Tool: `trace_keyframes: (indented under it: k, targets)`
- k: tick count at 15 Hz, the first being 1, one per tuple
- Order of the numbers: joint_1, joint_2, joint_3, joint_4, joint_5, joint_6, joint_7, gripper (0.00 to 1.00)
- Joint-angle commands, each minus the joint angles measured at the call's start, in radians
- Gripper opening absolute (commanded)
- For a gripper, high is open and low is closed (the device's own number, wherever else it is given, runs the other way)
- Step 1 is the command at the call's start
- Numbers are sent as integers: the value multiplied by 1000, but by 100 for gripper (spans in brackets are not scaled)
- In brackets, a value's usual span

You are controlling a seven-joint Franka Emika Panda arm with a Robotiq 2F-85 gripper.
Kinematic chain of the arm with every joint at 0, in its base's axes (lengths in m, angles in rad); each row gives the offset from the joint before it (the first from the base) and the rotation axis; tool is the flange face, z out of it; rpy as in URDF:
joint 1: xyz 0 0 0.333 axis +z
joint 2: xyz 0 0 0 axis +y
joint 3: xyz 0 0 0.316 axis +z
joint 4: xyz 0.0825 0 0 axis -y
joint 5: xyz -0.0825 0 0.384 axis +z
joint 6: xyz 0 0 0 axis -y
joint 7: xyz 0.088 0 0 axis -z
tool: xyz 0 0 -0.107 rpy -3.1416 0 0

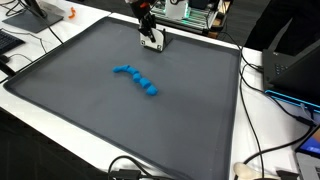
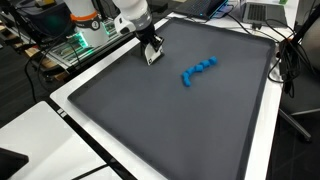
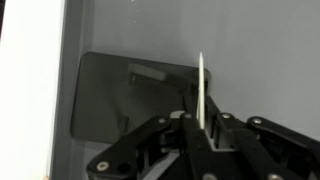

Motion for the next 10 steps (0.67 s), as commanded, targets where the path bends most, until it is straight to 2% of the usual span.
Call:
trace_keyframes:
  k: [1, 7, 8, 10]
  targets:
    - [3, 18, 5, -44, 44, 30, -42, 48]
    - [3, -26, 4, -61, 68, 76, -49, 93]
    - [4, -26, 4, -62, 68, 77, -48, 99]
    - [2, -33, 4, -62, 77, 70, -57, 100]
